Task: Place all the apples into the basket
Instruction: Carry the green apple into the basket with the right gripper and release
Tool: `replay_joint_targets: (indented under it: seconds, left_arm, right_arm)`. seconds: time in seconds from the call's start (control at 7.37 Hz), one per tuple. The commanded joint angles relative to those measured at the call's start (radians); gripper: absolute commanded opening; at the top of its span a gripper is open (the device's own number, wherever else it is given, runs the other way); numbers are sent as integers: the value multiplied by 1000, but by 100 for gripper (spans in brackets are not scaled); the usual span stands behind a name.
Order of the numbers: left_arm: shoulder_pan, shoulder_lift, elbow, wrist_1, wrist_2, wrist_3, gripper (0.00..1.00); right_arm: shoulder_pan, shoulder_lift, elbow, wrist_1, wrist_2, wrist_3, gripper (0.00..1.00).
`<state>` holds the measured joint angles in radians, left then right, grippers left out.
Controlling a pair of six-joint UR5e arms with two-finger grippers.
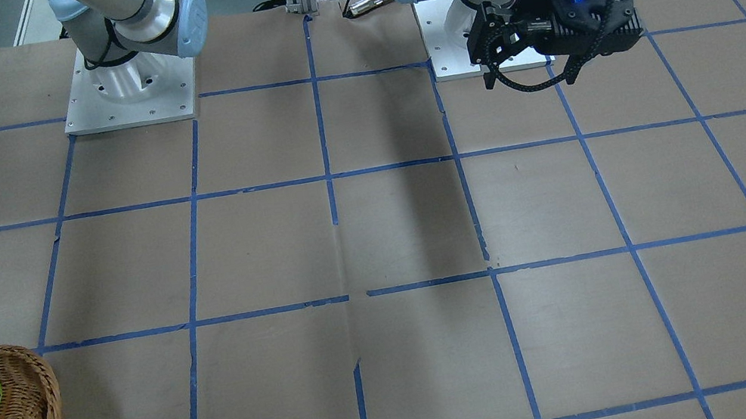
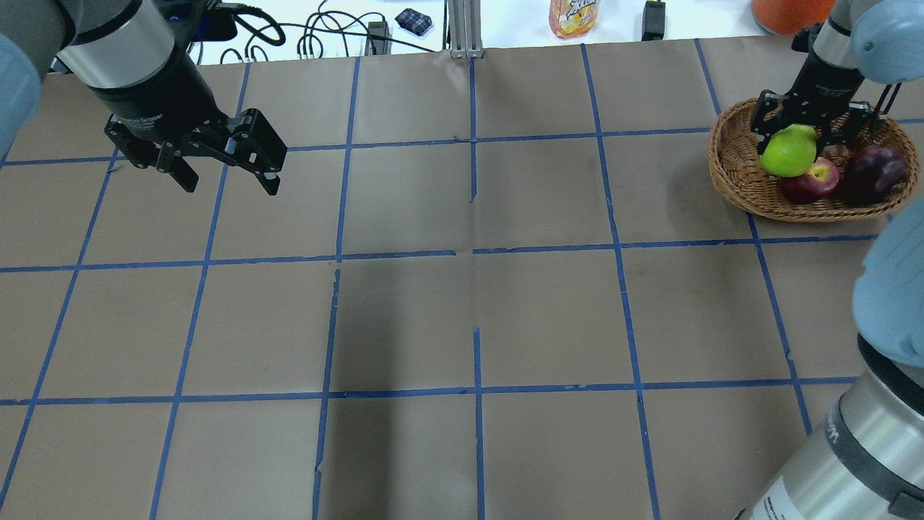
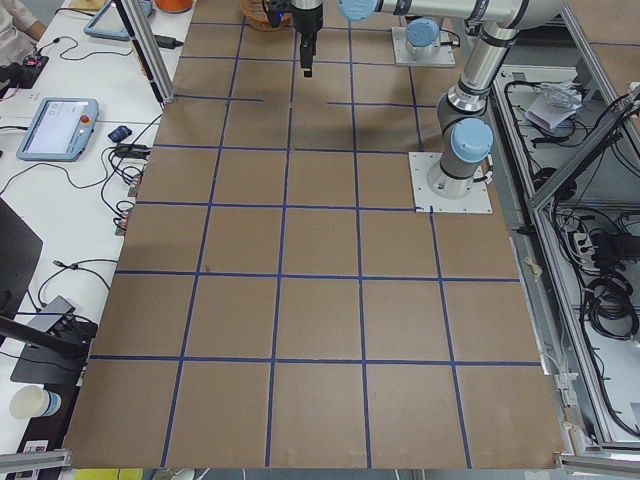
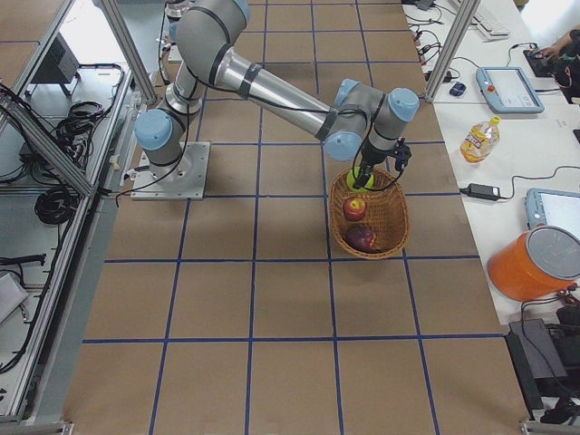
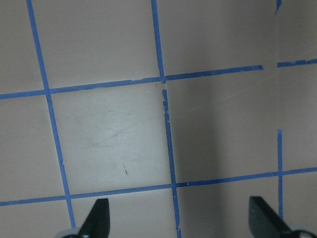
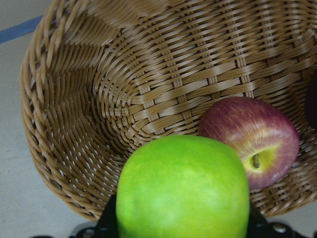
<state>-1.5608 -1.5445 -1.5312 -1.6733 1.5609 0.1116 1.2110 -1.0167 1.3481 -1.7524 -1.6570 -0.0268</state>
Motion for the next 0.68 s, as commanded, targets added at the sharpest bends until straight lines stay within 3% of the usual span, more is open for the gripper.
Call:
replay_joint_targets:
  seconds: [0.0, 0.27, 0.54]
  left_arm:
    - [-1, -3, 0, 1, -10, -1, 100]
    - [-8, -3, 0, 3, -10, -1, 100]
    - [-8, -2, -1, 1, -7, -1, 100]
  right_arm:
    - [-1, 0, -4, -7, 5, 2, 100]
    - [11, -58, -14, 23, 5, 4, 100]
    - [60, -202, -9, 188, 19, 52, 100]
